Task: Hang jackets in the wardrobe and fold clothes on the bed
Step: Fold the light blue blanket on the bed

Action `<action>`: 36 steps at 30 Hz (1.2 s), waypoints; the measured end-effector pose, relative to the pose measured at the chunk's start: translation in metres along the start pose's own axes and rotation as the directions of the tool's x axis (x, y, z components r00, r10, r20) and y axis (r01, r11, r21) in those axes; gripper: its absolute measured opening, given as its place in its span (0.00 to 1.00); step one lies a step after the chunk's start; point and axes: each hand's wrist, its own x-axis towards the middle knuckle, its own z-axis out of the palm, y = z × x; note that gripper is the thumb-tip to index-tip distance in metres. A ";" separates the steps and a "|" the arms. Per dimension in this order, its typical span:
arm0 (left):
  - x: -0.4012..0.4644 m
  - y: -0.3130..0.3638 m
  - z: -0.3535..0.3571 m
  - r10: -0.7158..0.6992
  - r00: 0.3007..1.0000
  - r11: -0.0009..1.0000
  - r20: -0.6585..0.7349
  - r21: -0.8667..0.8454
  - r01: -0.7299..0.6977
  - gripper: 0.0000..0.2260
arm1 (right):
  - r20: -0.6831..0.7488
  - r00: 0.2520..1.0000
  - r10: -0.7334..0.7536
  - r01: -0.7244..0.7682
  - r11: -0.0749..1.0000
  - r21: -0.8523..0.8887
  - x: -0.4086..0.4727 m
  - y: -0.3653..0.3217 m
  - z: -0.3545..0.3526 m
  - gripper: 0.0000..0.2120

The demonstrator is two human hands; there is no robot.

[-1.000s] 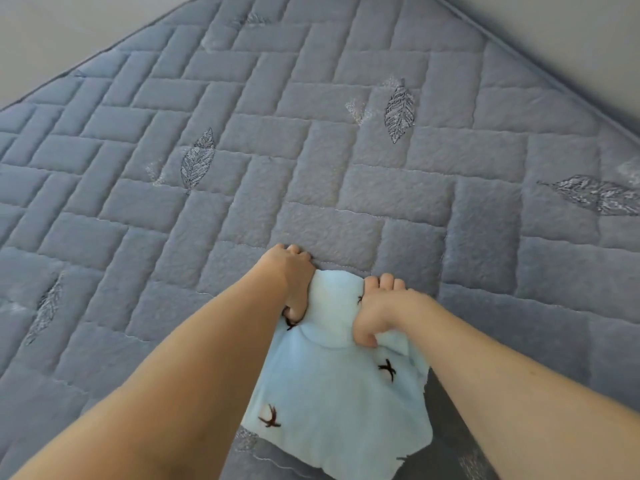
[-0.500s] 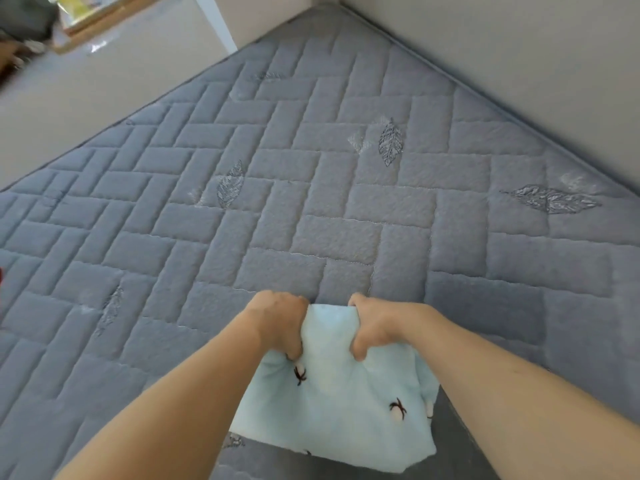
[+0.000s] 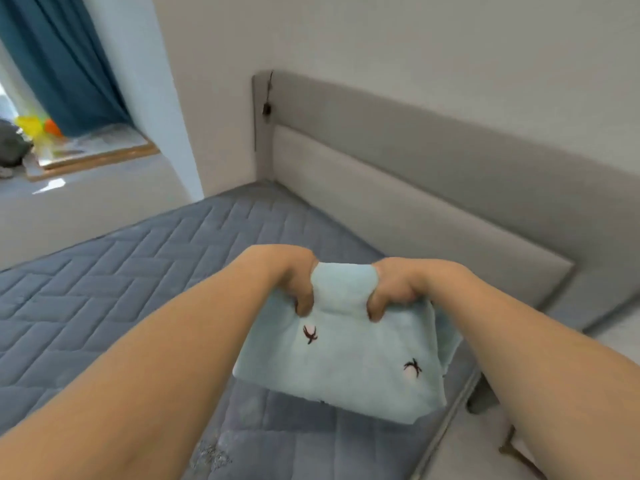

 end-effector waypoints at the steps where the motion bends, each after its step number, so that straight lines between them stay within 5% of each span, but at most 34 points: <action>1: -0.021 0.019 -0.023 0.040 0.999 0.999 -0.027 0.020 -0.039 0.20 | -0.043 0.999 0.019 -0.018 1.000 0.014 -0.036 -0.001 -0.017 0.23; 9: -0.181 0.217 -0.148 0.356 0.903 0.928 -0.240 0.203 -0.312 0.20 | -0.349 0.913 0.211 -0.168 0.975 0.149 -0.312 0.040 -0.119 0.19; 18: -0.307 0.477 -0.168 0.718 0.640 0.686 -0.274 0.435 -0.583 0.20 | -0.567 0.680 0.465 -0.334 0.885 0.324 -0.588 0.157 -0.124 0.25; 28: -0.432 0.781 -0.067 0.978 0.195 0.205 -0.079 0.562 -0.801 0.21 | -0.561 0.245 0.791 -0.544 0.591 0.596 -0.879 0.282 -0.009 0.20; 36: -0.531 0.941 0.006 0.987 -0.156 -0.151 0.048 0.640 -0.754 0.21 | -0.515 -0.120 0.848 -0.587 0.358 0.726 -1.025 0.316 0.077 0.18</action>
